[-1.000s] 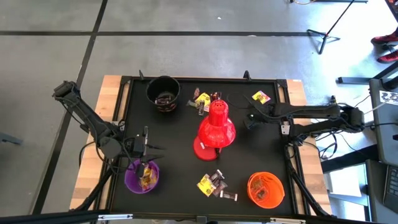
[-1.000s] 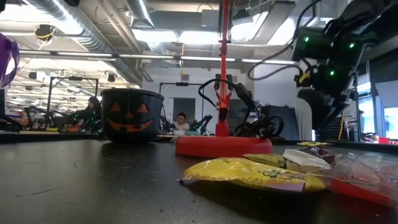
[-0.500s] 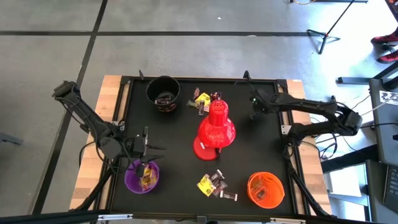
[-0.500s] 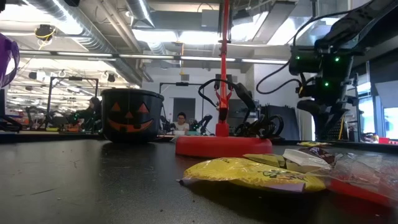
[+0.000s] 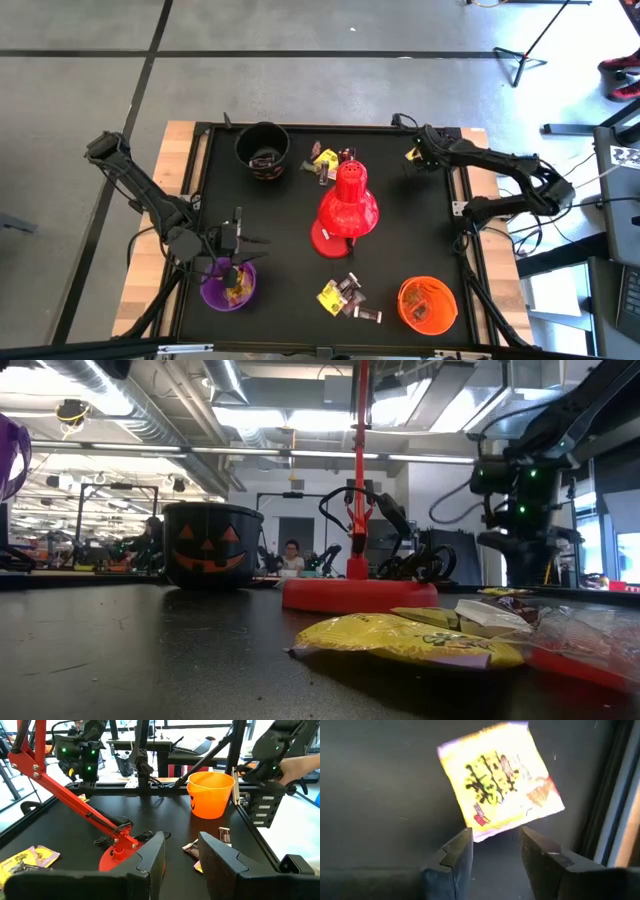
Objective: Organize candy in baskets
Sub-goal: Put the yellow candy into the violet bucket
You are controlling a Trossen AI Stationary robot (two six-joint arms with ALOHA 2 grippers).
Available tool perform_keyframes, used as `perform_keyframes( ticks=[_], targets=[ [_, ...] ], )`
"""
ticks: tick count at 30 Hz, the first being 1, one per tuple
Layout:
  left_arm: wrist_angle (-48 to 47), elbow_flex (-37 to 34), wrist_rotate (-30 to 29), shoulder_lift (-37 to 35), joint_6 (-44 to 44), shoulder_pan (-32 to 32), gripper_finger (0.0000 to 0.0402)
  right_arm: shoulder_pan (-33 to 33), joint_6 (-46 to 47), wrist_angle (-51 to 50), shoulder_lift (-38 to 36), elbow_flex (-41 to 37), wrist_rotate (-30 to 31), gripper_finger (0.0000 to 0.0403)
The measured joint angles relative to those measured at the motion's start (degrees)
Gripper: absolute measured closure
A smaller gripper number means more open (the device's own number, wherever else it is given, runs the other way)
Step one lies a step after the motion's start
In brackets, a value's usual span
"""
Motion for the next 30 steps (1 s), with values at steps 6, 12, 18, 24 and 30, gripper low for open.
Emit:
perform_keyframes(
  ticks=[6, 12, 18, 24, 30],
  targets=[
    [-0.18, 0.00, 0.00, 0.00, -0.02, 0.00, 0.0292, 1.93, -0.12, 0.18, 3.77, 0.04, 3.86, 0.0244],
    [-0.18, 0.00, -0.02, 0.00, -0.24, 0.00, 0.0292, 2.14, -0.06, 0.90, 4.41, 0.04, 4.29, 0.0244],
    [-0.16, 0.00, -0.02, 0.00, -0.26, 0.00, 0.0292, 2.17, -1.39, 1.29, 4.40, 0.04, 3.53, 0.0252],
    [-0.17, 0.00, -0.02, 0.00, -0.28, 0.00, 0.0292, 2.17, -4.08, 1.84, 4.40, 0.04, 0.36, 0.0334],
    [-0.18, 0.00, -0.02, 0.00, -0.28, 0.00, 0.0292, 4.78, -10.43, 5.21, 4.38, -0.24, -10.89, 0.0393]
  ],
)
